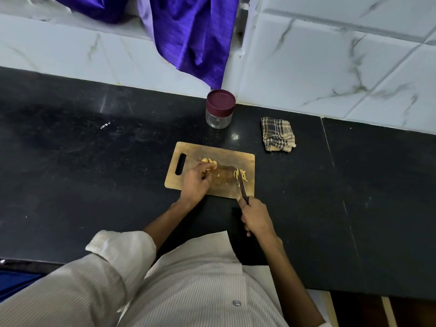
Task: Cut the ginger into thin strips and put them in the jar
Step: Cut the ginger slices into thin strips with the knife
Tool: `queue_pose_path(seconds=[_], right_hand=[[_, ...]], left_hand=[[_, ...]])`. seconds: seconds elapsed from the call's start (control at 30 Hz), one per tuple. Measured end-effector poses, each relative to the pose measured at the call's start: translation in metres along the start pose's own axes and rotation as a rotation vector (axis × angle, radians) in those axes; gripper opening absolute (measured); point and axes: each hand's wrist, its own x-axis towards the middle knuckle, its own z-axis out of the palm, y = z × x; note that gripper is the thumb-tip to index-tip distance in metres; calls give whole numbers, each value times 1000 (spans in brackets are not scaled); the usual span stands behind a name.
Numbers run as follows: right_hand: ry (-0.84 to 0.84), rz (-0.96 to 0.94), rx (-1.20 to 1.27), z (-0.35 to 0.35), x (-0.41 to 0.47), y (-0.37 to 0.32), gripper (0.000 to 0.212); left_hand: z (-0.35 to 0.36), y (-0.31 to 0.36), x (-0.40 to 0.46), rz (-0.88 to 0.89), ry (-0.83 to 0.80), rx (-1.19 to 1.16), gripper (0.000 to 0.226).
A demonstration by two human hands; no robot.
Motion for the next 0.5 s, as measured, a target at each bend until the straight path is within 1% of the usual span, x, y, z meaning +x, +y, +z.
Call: queue_pose_path(seconds=[0.1, 0.23, 0.3, 0.37, 0.5], right_hand=[[68, -85, 22, 1, 5, 2, 36], [11, 22, -118, 5, 14, 8, 33], [23, 10, -120, 5, 15, 10, 33], [32, -19, -101, 4, 14, 9, 33], [-11, 25, -142, 3, 15, 12, 31]], left_hand=[[-12, -10, -1, -41, 77, -1, 30], [-15, -17, -7, -45, 72, 29, 26], [-12, -16, -11, -44, 64, 34, 26], [-10, -14, -14, -48, 92, 38, 26], [-3, -11, -19, -50, 114, 48, 27]])
